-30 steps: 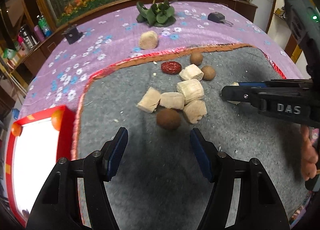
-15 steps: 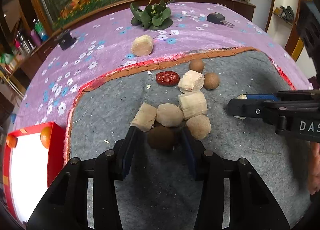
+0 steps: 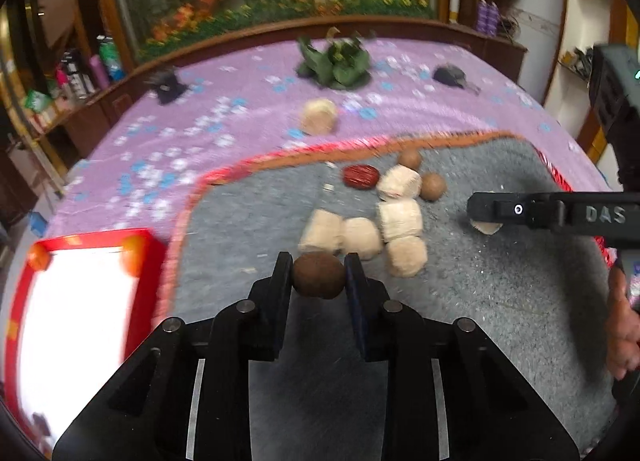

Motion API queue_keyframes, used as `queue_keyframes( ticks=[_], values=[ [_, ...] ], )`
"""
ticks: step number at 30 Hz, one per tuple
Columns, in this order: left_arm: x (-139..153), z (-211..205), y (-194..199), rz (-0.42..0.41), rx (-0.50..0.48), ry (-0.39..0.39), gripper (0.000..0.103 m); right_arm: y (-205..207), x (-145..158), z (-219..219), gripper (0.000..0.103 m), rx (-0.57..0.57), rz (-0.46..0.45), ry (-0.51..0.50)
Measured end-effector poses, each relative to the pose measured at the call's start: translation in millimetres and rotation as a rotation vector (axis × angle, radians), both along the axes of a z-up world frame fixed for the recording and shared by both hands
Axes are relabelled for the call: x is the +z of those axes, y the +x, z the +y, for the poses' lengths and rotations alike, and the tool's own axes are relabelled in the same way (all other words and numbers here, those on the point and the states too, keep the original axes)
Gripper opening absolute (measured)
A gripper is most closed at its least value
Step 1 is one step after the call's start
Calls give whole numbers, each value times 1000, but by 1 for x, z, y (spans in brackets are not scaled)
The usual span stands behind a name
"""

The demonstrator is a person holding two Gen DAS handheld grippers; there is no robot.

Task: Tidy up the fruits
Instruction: 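Place the brown nut and pale cube into the white tray with both grippers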

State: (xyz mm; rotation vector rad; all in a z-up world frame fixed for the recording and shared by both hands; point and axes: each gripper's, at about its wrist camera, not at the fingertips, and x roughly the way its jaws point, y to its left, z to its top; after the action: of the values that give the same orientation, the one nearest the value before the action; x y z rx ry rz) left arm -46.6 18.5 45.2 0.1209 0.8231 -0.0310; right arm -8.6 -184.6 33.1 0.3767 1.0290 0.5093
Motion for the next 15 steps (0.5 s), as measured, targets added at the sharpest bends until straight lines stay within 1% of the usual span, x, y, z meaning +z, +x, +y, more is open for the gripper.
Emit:
queue_keyframes(
  ticks=[6,8,10,12,15],
  values=[
    [33,34,-52,-118,84,23,26,-4,8,-6,24,-34,-71,26],
    [40,45,-66,-147,114,47,26,-4,10,-4,24,-25,-84,50],
    [46,60,-81,-172,147,62,26,-7,13,2,24,-26,-93,52],
    [50,78,-94,-187,186,69,26,-11,17,12,24,-8,-81,77],
    [52,103,-108,-206,242,70,26,-26,31,46,24,52,-97,101]
  ],
)
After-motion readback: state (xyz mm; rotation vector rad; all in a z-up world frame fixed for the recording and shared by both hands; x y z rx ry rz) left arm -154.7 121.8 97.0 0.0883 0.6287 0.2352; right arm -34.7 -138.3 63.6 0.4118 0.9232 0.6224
